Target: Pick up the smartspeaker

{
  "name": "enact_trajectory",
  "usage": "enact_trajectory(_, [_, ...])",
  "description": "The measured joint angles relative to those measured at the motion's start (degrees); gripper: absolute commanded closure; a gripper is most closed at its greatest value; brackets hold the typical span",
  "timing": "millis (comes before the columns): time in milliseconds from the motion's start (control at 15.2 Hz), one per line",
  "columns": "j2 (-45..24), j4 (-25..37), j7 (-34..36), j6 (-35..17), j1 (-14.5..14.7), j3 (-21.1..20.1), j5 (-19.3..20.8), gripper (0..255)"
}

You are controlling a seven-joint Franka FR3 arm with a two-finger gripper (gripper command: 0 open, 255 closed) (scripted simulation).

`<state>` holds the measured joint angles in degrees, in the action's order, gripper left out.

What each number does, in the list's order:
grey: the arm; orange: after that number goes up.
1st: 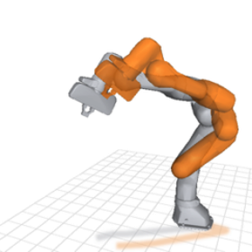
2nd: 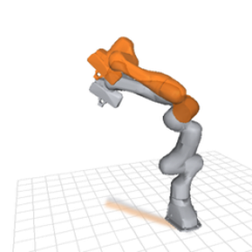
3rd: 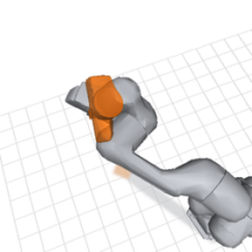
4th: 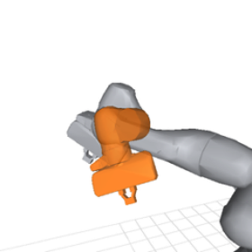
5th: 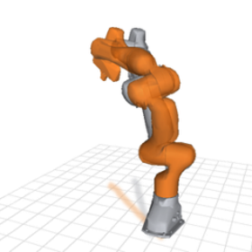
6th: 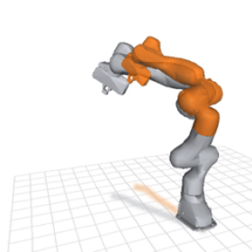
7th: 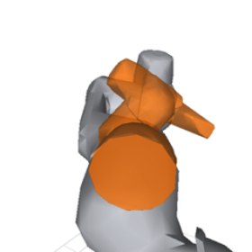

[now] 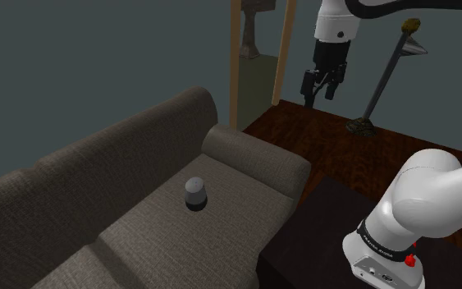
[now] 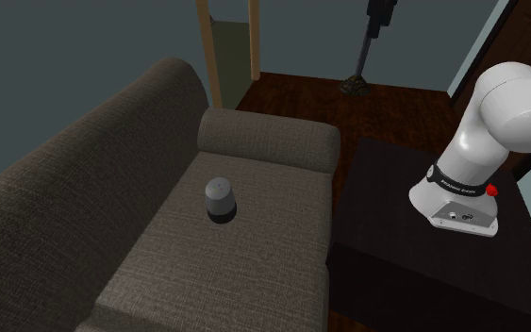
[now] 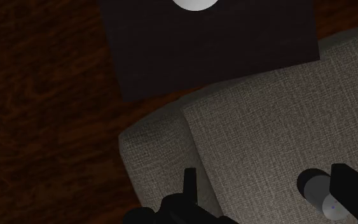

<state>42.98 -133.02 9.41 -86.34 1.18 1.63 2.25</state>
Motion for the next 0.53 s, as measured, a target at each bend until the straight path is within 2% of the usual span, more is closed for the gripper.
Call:
enact_trajectory(198, [-0.56, -1.17, 2.21, -1.69, 0.05, -1.27, -0.86, 0])
enact_trajectory(528, [-5.79, -3.45, 10.48, -9.19, 0.16, -5.8, -3.68, 0])
